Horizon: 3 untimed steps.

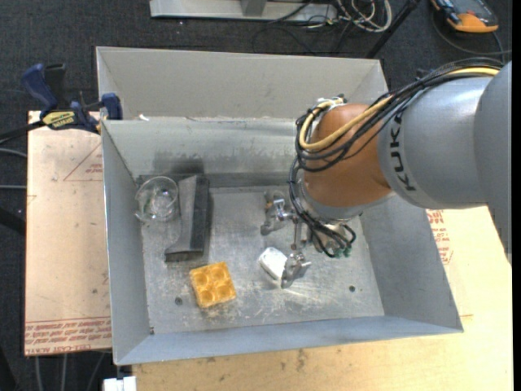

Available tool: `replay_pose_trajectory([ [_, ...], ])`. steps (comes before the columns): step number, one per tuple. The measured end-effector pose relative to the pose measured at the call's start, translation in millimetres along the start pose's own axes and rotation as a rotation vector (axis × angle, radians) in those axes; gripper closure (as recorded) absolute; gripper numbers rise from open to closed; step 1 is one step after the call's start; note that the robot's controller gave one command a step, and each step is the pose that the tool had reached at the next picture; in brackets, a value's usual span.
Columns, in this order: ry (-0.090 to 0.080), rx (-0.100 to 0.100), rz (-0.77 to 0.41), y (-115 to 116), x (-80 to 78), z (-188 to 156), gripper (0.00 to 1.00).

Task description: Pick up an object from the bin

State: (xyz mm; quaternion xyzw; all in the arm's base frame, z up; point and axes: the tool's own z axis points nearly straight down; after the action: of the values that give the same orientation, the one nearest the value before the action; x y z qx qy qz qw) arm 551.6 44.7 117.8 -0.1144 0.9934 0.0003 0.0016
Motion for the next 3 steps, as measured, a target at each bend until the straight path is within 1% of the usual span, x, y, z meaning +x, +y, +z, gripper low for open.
replay_pose_trajectory([
  [1, 0.005, -0.002, -0.130, 2, -0.1, 36, 1.00],
  [2, 0.005, -0.002, -0.131, 2, -0.1, 36, 1.00],
  [3, 0.009, -0.003, -0.161, 3, 0.2, -6, 1.00],
])
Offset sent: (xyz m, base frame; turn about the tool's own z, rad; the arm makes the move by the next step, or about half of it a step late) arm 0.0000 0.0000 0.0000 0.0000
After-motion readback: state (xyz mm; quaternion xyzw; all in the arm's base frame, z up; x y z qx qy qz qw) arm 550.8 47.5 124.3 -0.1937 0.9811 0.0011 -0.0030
